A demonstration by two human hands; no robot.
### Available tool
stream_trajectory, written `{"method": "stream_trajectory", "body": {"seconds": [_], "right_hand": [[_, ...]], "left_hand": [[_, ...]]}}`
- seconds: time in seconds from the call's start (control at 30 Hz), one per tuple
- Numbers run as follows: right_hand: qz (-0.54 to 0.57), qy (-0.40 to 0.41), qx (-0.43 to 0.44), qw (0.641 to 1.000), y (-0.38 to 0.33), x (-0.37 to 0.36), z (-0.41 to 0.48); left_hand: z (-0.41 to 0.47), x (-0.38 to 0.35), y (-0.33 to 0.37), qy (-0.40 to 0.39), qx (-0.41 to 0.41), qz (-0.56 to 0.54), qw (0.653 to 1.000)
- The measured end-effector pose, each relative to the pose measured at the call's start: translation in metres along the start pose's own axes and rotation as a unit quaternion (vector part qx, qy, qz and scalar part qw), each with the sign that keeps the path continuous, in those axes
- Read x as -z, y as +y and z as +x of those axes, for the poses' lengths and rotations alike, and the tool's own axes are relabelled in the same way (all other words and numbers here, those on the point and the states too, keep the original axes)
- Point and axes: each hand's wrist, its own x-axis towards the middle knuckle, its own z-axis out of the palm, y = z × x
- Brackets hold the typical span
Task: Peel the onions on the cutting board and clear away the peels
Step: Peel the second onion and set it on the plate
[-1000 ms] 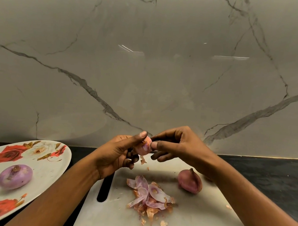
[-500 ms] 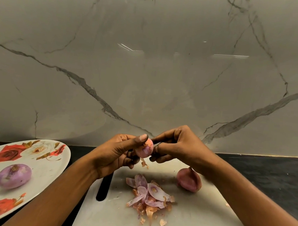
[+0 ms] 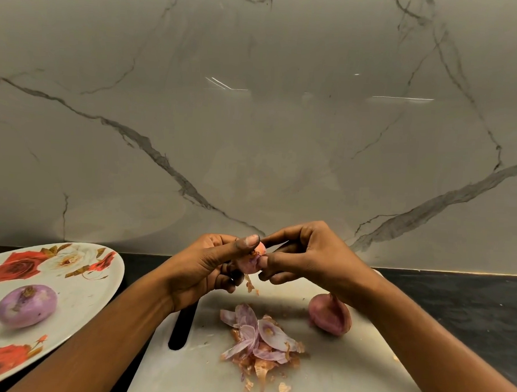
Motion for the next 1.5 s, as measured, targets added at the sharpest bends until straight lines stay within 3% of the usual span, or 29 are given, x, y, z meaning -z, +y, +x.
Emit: {"method": "stream_trajectory", "body": {"seconds": [0.4,0.67,0.9,1.27,1.5], "right_hand": [[-0.037,0.034,0.038,0.998,0.004,0.001,0.001],[-0.018,0.062,0.048,0.997,0.001,0.006,0.002],[-0.029,0.010,0.041,0.999,0.000,0.001,0.001],[0.010,0.006,0.023,1.000,0.002,-0.001,0.002],[-0.048,0.015,0.029,0.998,0.004,-0.002,0.002]], "left_hand": [[0.002,0.004,0.000,-0.017,0.009,-0.064,0.998],[-0.001,-0.001,0.005,0.048,0.020,-0.089,0.995],[0.000,-0.003,0.006,0.030,0.025,-0.044,0.998],[-0.003,-0.005,0.003,0.001,0.001,0.012,1.000],[-0.003,-0.006,0.001,0.002,0.000,0.034,0.999]]}}
